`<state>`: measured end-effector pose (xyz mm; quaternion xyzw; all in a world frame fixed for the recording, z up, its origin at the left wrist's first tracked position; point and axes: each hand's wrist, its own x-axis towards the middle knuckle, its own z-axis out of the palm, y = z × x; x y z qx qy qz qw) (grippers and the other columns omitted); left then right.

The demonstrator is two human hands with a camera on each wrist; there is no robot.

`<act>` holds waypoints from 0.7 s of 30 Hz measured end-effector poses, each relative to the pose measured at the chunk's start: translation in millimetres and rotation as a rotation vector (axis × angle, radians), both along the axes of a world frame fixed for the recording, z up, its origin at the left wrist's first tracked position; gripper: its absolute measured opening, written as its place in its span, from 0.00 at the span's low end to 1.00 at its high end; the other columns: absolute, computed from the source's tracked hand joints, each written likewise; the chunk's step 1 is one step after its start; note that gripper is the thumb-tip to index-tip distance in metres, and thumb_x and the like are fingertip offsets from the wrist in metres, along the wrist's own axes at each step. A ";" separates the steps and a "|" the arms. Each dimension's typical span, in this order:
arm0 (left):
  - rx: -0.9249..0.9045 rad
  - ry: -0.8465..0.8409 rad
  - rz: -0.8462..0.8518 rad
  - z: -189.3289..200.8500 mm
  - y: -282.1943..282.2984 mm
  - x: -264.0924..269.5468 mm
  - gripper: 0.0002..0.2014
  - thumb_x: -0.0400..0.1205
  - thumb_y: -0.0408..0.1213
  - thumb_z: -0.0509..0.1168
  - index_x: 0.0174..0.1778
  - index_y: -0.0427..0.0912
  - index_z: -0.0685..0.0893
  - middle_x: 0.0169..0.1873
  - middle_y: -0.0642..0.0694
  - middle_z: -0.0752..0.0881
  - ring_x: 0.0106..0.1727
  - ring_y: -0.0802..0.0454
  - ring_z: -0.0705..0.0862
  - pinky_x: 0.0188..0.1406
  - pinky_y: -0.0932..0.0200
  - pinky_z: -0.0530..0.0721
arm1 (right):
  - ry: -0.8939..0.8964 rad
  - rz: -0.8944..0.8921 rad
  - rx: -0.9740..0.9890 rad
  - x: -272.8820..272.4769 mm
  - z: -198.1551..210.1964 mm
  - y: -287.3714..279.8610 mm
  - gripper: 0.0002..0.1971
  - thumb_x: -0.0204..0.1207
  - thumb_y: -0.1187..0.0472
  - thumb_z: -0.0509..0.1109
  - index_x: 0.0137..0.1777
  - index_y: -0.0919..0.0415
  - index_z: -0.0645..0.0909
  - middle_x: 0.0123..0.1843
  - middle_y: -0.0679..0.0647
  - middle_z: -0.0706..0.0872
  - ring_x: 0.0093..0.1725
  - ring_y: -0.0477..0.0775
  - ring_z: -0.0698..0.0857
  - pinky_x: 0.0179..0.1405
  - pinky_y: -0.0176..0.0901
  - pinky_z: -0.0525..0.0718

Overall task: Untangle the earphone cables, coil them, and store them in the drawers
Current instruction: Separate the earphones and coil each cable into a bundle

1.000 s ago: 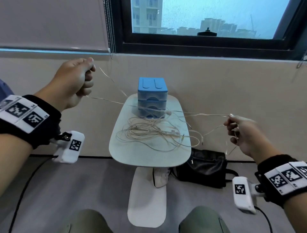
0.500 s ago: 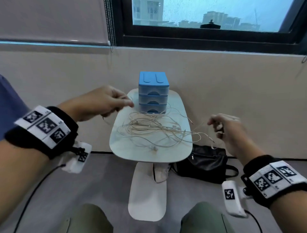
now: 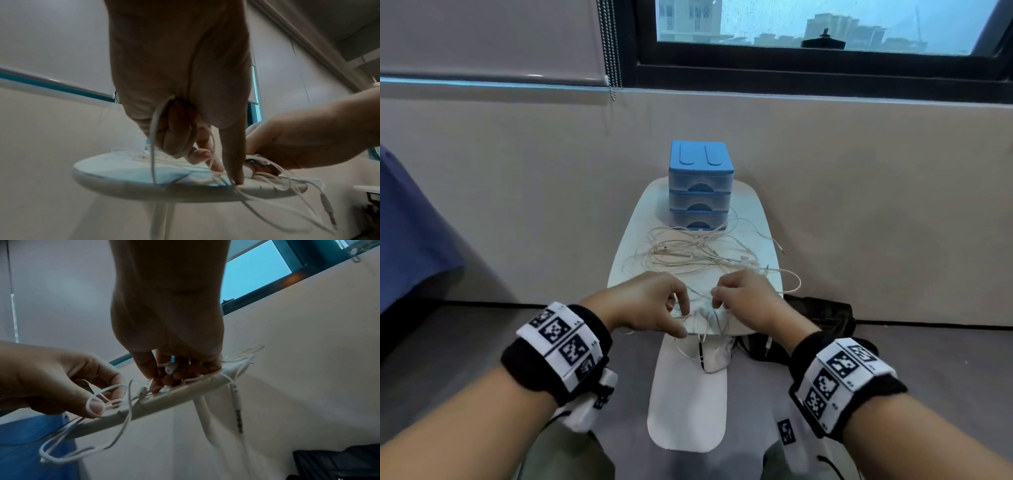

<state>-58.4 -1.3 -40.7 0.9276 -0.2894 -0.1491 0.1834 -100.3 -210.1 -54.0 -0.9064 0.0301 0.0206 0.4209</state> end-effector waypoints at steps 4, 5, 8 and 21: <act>-0.106 0.006 0.123 -14.2 1.1 3.2 0.07 0.72 0.42 0.80 0.38 0.55 0.87 0.39 0.54 0.86 0.40 0.58 0.85 0.36 0.57 0.85 | 0.053 0.005 -0.217 10.2 -5.4 9.7 0.12 0.75 0.59 0.66 0.37 0.64 0.87 0.40 0.58 0.90 0.46 0.62 0.86 0.44 0.53 0.85; -0.141 0.034 0.144 -16.7 2.3 3.1 0.06 0.74 0.41 0.79 0.38 0.54 0.87 0.39 0.54 0.87 0.40 0.58 0.86 0.40 0.53 0.89 | 0.061 0.009 -0.252 13.0 -5.6 10.5 0.12 0.75 0.59 0.65 0.36 0.64 0.84 0.40 0.58 0.89 0.45 0.62 0.85 0.39 0.51 0.83; -0.239 0.085 0.165 -25.4 4.4 -0.8 0.05 0.78 0.38 0.76 0.39 0.50 0.87 0.34 0.54 0.87 0.33 0.63 0.84 0.41 0.56 0.87 | 0.095 0.023 -0.367 19.4 -7.8 14.7 0.11 0.77 0.59 0.61 0.33 0.57 0.73 0.42 0.56 0.82 0.44 0.62 0.79 0.29 0.45 0.67; -0.809 0.380 0.431 -46.0 20.4 -11.2 0.08 0.90 0.37 0.65 0.49 0.37 0.78 0.25 0.43 0.78 0.18 0.56 0.63 0.15 0.69 0.59 | 0.037 0.021 -0.642 21.0 -15.2 27.8 0.09 0.87 0.60 0.56 0.53 0.60 0.78 0.58 0.62 0.81 0.56 0.67 0.82 0.45 0.49 0.72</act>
